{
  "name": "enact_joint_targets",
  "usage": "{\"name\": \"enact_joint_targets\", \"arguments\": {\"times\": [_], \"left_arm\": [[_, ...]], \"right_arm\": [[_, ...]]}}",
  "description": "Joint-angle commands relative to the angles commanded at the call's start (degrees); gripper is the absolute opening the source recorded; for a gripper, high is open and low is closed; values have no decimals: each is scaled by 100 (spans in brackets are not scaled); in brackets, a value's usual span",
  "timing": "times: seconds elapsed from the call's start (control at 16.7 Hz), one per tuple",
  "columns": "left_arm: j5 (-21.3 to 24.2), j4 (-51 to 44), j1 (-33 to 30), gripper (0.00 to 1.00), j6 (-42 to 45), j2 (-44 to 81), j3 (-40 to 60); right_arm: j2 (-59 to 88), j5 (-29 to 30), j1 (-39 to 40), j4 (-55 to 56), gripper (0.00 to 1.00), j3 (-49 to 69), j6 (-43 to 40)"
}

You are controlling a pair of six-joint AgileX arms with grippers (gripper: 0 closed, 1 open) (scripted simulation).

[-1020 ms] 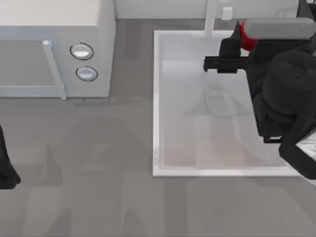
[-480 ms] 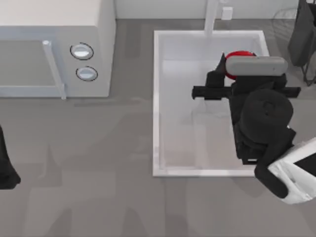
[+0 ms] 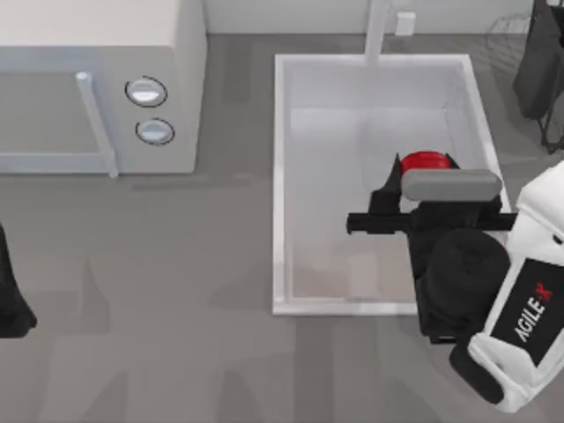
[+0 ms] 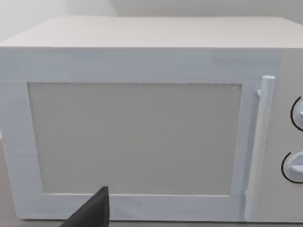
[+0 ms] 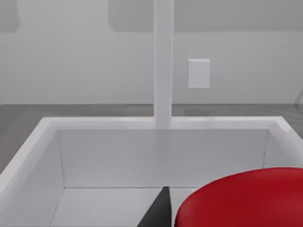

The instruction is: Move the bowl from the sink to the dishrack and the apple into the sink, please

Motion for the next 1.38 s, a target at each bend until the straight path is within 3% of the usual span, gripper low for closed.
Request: {"name": "enact_joint_targets", "arguments": {"times": [0.24, 1.02, 1.38], "left_arm": [[0, 0, 0, 100, 0, 0, 0], [0, 0, 0, 100, 0, 0, 0], [0, 0, 0, 100, 0, 0, 0]], "right_arm": [[7, 0, 0, 7, 0, -2, 0], [7, 0, 0, 7, 98, -2, 0], [7, 0, 0, 7, 100, -2, 0]]}}
